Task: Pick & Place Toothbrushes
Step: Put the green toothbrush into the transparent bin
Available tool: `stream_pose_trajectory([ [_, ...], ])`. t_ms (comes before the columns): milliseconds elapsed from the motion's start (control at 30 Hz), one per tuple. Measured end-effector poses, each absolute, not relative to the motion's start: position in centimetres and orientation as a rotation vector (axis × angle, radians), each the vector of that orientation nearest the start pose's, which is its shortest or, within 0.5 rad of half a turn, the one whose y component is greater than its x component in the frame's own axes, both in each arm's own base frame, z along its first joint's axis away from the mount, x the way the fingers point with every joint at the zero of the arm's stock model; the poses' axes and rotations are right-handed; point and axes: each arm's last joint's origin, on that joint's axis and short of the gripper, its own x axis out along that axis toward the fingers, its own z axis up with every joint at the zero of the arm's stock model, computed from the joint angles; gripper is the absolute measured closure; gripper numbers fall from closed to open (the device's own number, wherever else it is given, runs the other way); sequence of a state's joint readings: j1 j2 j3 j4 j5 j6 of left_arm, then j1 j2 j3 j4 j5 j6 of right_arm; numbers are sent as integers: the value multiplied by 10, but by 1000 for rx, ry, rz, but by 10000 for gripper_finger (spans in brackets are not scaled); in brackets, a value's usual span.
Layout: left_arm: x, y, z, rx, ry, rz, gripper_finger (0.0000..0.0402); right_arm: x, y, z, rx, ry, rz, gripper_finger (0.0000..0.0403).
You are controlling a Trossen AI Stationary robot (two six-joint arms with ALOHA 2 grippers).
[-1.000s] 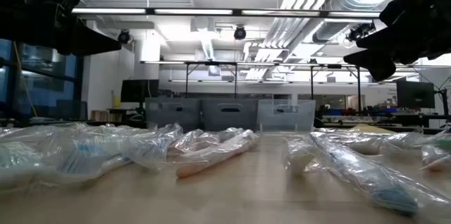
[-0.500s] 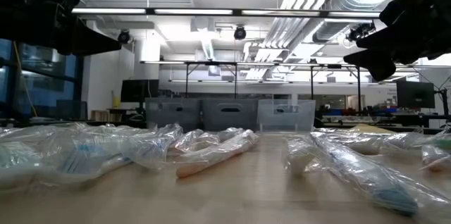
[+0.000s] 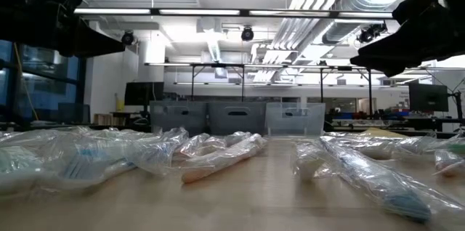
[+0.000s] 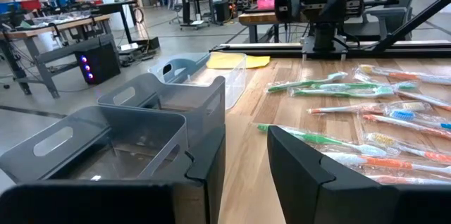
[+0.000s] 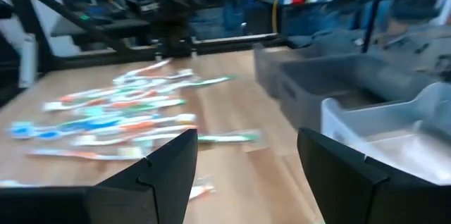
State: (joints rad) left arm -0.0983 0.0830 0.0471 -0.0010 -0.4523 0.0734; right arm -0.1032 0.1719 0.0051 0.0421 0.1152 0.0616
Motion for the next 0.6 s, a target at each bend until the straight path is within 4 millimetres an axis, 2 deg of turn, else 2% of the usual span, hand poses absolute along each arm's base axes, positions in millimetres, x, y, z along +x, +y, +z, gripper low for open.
stream_pose_trajectory([
  [267, 98, 3, 173, 83, 48, 353, 300, 106, -14, 156, 68, 107, -214, 165],
  [500, 98, 3, 173, 82, 49, 353, 300, 106, -17, 157, 483, 29, -344, 165],
  [600, 98, 3, 173, 82, 49, 352, 300, 106, -17, 156, 522, 30, -349, 165],
])
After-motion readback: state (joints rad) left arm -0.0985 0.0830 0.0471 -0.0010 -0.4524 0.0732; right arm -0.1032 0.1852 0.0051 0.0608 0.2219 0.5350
